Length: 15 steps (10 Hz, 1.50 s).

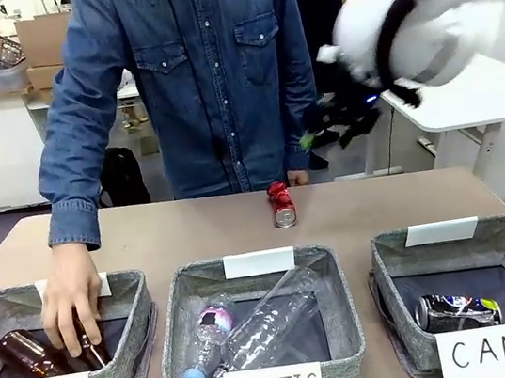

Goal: Sort the can waste into the basket.
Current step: Pick up the can waste from the table and place it in the right Fabric basket.

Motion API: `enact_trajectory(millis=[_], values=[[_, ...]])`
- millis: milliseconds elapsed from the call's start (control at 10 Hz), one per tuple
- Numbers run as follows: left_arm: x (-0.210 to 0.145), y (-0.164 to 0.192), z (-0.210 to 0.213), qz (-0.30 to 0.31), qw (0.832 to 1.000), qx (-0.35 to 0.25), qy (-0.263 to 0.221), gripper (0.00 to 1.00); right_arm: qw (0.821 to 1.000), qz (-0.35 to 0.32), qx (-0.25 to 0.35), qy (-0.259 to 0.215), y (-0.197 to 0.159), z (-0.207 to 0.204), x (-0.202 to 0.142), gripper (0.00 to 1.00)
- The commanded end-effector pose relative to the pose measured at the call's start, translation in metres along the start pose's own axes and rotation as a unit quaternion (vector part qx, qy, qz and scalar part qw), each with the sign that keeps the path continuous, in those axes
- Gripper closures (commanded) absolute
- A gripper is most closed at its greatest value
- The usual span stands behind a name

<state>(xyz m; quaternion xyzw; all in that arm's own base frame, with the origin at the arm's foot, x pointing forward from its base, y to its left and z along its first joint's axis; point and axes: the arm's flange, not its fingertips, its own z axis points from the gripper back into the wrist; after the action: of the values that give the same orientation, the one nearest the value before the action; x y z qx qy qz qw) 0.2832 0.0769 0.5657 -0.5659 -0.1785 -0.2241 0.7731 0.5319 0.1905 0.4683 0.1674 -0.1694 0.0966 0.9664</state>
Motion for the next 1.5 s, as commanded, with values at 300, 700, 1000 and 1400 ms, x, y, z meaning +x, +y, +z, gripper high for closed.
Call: enact_trajectory(millis=[300,700,1000,1400], values=[[0.001,-0.002,0.0,-0.011,1.0,-0.008,-0.005,0.01,0.967,0.09,-0.227,0.071,0.088,-0.119,0.039,0.0],[0.001,-0.002,0.0,-0.011,1.0,-0.008,-0.005,0.01,0.96,0.096,-0.243,0.103,0.084,-0.183,0.03,0.0],[0.001,-0.002,0.0,-0.011,1.0,-0.008,-0.005,0.01,0.967,0.063,-0.215,0.122,0.074,-0.191,0.026,0.0],[0.001,-0.002,0.0,-0.011,1.0,-0.008,-0.005,0.01,0.974,0.045,-0.165,0.149,0.074,-0.192,0.026,0.0]])
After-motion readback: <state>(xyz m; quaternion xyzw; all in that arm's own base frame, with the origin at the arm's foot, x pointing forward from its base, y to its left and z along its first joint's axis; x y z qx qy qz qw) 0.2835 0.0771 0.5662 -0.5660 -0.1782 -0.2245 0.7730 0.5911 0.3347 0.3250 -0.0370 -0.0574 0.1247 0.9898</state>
